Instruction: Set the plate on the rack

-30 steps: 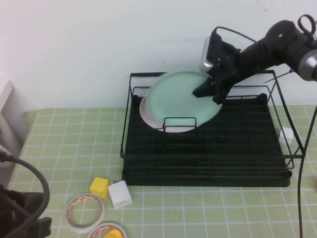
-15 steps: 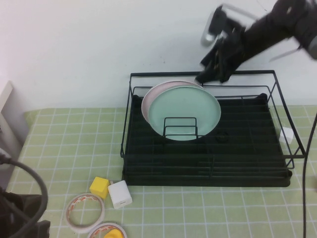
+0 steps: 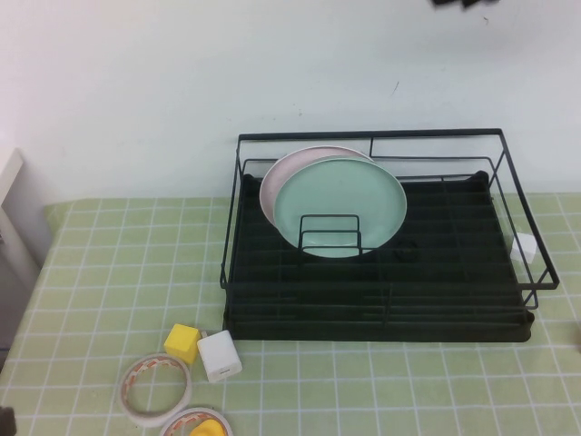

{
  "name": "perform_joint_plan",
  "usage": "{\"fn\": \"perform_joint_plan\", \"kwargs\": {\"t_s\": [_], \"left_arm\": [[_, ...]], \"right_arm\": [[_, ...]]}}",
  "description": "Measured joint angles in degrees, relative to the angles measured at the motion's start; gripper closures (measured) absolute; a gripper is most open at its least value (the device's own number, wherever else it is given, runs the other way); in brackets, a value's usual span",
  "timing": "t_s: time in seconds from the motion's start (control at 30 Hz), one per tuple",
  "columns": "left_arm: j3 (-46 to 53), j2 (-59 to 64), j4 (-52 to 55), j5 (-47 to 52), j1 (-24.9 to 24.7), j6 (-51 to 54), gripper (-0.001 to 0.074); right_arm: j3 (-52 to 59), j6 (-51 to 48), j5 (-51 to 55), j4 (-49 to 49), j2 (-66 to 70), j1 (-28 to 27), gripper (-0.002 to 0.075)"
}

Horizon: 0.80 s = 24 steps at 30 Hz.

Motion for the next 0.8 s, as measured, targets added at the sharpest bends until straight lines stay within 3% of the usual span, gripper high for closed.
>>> {"fn": "perform_joint_plan", "kwargs": {"t_s": [0.37, 0.8], "left_arm": [[5.8, -8.0, 0.3, -9.3, 0.0, -4.3, 0.0736], [8.1, -8.0, 0.3, -5.2, 0.0, -4.0, 0.0736]], "right_arm": [[0.0, -1.4, 0.0, 4.0, -13.2, 3.2, 0.0719], [-0.5, -3.0, 0.0, 4.0, -22.5, 6.3, 0.0719]]}}
